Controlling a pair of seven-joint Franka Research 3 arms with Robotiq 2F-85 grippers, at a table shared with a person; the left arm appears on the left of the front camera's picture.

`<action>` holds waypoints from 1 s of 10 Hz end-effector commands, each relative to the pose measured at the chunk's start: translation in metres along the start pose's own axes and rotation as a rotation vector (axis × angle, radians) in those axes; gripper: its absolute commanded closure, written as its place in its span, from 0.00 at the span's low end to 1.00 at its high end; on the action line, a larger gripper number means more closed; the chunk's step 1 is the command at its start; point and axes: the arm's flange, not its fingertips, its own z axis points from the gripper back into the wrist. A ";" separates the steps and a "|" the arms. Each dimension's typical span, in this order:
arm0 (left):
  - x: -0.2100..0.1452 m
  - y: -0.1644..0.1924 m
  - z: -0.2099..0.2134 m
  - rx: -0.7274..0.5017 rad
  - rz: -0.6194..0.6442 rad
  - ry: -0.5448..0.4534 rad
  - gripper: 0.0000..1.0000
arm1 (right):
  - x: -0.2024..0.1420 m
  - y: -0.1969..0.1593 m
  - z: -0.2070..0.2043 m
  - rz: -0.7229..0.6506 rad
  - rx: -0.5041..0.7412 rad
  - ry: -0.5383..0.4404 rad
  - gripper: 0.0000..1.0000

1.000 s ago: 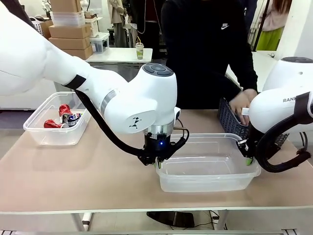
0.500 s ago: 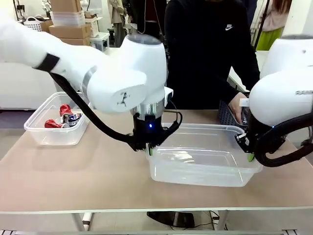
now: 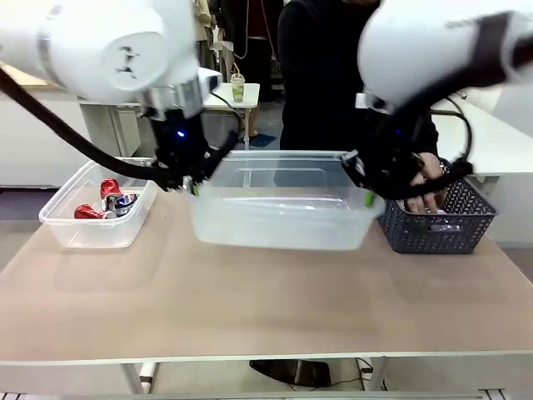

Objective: Sort the waste into each basket.
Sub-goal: Pick up the Organizing box on the right side of the table and lift it, then offer the picked Organizing box to the human.

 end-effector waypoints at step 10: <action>0.000 0.000 0.000 0.000 0.000 0.000 1.00 | 0.015 0.008 -0.008 -0.042 0.017 0.030 1.00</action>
